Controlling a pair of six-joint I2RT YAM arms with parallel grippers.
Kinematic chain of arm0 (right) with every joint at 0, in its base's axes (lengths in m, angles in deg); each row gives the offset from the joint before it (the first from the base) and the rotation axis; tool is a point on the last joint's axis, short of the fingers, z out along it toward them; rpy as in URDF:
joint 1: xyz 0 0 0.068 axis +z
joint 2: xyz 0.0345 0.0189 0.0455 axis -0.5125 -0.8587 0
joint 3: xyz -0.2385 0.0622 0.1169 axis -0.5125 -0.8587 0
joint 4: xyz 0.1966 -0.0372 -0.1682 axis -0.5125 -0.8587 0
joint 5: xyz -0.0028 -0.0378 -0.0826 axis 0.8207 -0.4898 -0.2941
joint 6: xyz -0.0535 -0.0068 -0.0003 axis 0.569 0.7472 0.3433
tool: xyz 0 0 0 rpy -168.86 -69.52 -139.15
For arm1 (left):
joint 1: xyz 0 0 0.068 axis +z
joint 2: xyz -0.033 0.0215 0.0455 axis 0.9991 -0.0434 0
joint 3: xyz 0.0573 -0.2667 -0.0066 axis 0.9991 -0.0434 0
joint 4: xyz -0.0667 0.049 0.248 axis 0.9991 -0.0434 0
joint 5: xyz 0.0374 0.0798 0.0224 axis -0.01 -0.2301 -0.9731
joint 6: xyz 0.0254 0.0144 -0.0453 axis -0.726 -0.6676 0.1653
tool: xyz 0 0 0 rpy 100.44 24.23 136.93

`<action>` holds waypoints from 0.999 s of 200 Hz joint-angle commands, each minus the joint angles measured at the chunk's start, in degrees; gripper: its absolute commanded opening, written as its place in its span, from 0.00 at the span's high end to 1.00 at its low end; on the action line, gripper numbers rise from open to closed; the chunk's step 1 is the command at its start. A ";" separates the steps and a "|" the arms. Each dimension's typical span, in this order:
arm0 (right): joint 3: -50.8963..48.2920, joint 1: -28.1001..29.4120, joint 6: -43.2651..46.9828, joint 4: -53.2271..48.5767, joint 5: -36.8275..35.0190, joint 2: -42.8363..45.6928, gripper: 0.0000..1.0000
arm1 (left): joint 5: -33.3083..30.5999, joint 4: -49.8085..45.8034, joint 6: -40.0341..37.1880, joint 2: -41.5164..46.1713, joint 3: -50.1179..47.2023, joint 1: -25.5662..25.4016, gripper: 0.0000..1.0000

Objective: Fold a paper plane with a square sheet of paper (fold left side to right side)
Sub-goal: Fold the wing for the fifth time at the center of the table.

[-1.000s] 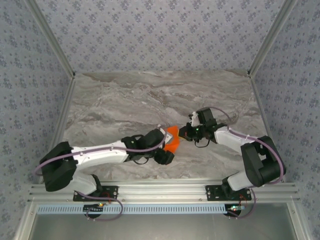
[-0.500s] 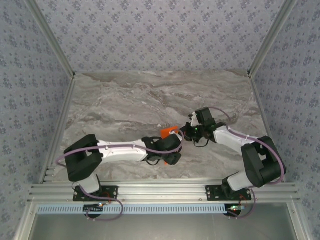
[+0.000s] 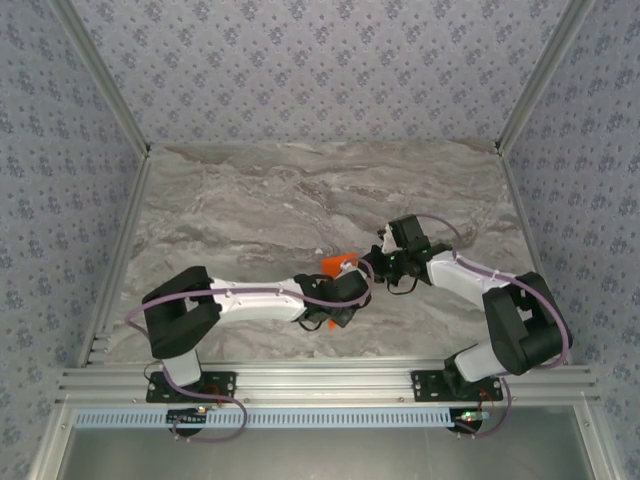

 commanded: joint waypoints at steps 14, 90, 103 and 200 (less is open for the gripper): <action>1.68 0.44 0.12 -2.34 -1.54 0.67 1.00 | -1.86 -2.56 0.23 -1.38 2.45 -0.77 0.64; 2.66 0.41 2.48 -3.48 -1.36 0.63 0.99 | -1.43 -2.09 1.08 -1.23 2.54 -0.79 0.81; 2.65 0.28 3.20 -3.25 -1.60 1.39 0.91 | -0.75 -1.31 1.43 -1.09 2.50 -0.46 0.84; -4.57 -10.74 11.94 -10.02 -5.19 17.57 0.32 | 20.00 16.37 7.93 3.50 -5.47 7.89 0.88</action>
